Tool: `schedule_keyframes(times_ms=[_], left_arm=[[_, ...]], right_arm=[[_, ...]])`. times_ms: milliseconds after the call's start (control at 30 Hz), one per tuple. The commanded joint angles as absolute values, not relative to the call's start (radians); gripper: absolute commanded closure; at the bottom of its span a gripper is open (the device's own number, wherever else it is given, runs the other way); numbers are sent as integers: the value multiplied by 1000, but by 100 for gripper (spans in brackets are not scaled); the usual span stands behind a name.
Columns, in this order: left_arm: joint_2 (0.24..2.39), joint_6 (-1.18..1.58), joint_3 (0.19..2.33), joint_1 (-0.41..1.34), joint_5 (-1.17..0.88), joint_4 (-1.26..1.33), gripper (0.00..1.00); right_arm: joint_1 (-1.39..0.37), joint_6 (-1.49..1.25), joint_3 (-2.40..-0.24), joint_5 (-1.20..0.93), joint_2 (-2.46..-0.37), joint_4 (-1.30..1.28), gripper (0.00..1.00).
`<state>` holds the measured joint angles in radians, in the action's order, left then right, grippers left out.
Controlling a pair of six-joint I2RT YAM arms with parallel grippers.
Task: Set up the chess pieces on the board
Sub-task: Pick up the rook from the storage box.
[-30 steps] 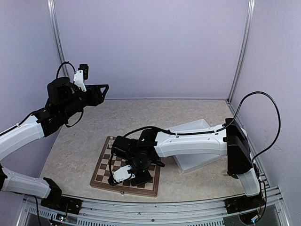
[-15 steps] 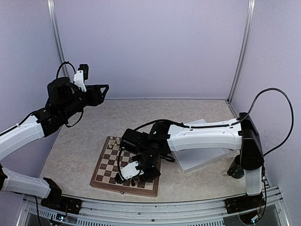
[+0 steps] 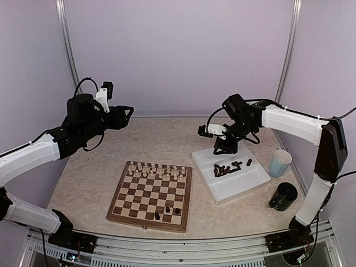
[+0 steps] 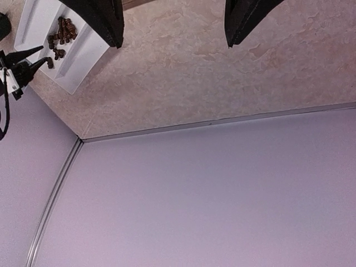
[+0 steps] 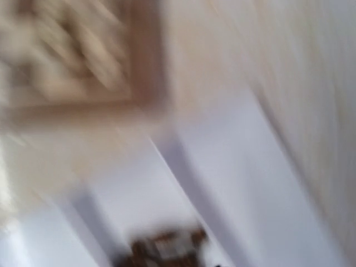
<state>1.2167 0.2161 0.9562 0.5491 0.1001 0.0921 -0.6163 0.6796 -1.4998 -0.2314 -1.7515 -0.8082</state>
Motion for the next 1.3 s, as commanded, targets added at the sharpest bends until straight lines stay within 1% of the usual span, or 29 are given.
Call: schedule_keyframes(times_ms=[0, 100, 233, 400, 500, 667, 800, 933, 1267], left_arm=[[1241, 197, 982, 537, 66, 87, 39], [1258, 195, 989, 530, 59, 80, 39], [1277, 195, 995, 524, 44, 72, 39], [1293, 198, 1007, 520, 23, 60, 39], [1294, 200, 1006, 519, 20, 60, 39], [1298, 203, 1008, 517, 14, 58, 39], [1301, 207, 1009, 515, 8, 59, 39], [1300, 211, 1009, 515, 6, 58, 39], [1311, 224, 1015, 512, 6, 51, 39]], right_arm=[[-489, 624, -1386, -227, -1706, -765, 75], [-418, 617, -1330, -189, -1704, -747, 78], [-344, 608, -1299, -136, -1723, -733, 79], [-293, 618, -1318, -173, -1761, -758, 78], [-316, 594, -1343, -250, -1776, -769, 76], [-442, 564, -1356, -377, -1814, -792, 74], [-485, 529, -1365, -464, -1882, -804, 75], [-486, 475, -1413, -452, -1930, -797, 76], [-499, 407, -1474, -369, -2026, -800, 75]])
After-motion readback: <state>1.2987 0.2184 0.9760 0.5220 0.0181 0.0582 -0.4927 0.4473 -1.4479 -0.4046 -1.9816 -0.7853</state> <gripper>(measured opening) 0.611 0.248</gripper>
